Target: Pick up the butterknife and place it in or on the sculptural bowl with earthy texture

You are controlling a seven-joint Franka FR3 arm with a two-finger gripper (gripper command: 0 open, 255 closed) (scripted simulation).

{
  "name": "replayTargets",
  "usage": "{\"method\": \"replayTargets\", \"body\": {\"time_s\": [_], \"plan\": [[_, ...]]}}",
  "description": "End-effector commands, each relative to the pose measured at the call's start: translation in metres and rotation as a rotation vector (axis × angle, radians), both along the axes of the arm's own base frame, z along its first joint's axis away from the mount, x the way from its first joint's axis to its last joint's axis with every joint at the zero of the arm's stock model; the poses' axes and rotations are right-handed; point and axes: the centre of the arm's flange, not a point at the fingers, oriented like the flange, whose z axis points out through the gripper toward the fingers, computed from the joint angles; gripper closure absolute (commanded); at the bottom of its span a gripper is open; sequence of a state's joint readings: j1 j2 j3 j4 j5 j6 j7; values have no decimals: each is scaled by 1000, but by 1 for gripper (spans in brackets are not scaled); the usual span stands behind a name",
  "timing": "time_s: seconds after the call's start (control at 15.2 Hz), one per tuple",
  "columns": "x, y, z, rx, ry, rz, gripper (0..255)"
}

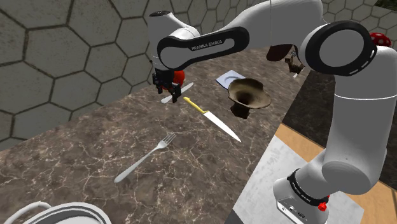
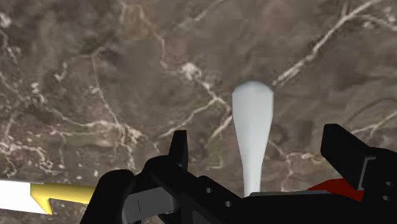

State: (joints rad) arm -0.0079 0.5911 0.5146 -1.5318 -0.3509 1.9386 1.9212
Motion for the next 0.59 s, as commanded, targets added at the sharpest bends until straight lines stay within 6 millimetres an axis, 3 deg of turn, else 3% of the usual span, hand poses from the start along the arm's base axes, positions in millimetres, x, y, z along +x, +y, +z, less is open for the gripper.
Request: {"method": "replayTargets", "body": {"time_s": [0.0,0.07,0.13,0.53], "plan": [[0,0,0,0,0,0,0],[0,0,0,0,0,0,0],[0,0,0,0,0,0,255],[0,0,0,0,0,0,255]]}}
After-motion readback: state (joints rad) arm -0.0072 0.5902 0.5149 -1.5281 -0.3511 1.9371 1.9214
